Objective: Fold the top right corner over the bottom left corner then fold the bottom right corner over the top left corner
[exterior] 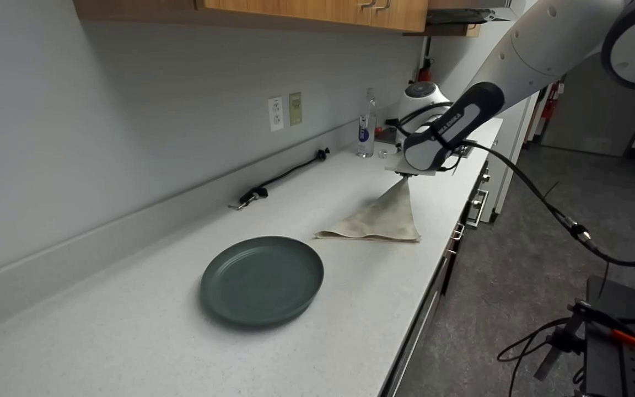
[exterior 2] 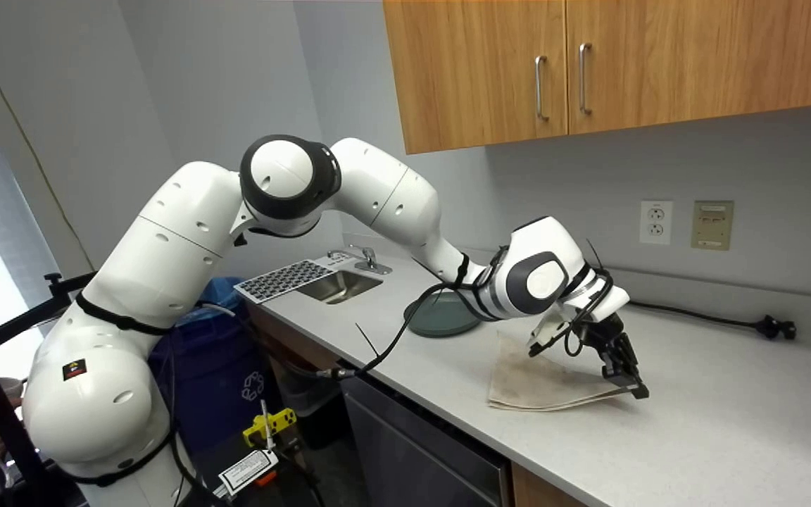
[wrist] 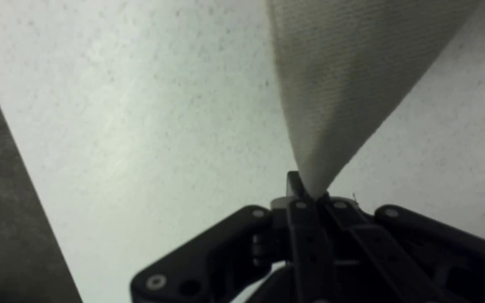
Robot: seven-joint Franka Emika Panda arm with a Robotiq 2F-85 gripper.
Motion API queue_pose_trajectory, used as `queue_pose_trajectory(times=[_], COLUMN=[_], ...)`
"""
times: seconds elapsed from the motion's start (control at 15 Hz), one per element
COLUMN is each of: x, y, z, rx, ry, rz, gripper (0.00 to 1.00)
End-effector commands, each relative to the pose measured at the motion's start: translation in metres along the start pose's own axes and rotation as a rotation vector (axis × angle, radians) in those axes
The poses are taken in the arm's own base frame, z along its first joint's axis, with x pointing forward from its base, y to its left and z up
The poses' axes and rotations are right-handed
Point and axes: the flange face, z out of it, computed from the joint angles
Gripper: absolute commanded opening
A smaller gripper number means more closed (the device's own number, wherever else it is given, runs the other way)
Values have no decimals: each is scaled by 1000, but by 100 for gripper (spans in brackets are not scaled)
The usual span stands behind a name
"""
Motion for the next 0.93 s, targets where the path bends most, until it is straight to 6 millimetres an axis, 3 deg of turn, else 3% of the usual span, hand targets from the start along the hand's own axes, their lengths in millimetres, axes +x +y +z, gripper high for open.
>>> queue_pose_trajectory(times=[0.0, 0.33, 0.4, 0.87], x=[20, 24, 9, -42], y=[5, 5, -13, -67], z=[-15, -22, -31, -71], rx=[-20, 43, 54, 204], ry=[127, 127, 128, 6], rz=[3, -30, -40, -65], gripper=[1, 1, 1, 1])
